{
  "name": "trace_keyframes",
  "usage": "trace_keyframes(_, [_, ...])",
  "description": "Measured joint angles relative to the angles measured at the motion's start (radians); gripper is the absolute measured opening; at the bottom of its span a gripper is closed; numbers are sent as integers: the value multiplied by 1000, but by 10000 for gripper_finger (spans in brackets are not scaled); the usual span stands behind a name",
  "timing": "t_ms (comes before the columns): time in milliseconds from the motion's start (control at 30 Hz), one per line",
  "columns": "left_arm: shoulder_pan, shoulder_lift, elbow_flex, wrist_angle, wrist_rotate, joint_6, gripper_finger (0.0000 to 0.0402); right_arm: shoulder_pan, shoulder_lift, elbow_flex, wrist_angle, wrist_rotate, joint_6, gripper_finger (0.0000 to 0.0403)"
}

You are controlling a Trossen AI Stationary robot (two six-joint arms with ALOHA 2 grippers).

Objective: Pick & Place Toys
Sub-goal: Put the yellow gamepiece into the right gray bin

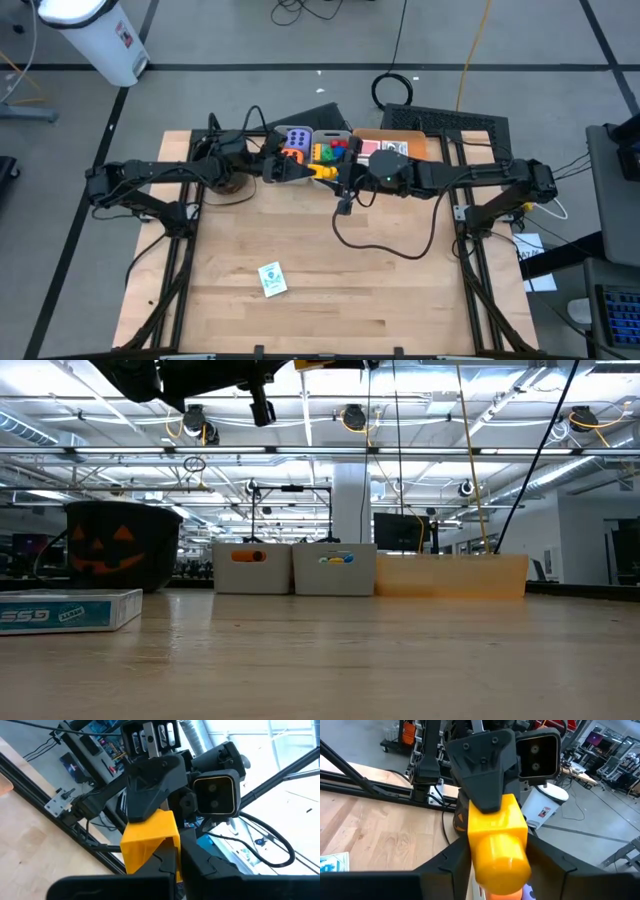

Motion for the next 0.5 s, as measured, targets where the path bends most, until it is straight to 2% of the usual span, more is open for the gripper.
trace_keyframes(267, [0, 0, 0, -2, 4, 0, 6, 2, 0, -1, 6, 0, -1, 146])
trace_keyframes(500, [0, 0, 0, -2, -22, -4, 25, 2, 0, -1, 8, 1, 1, 127])
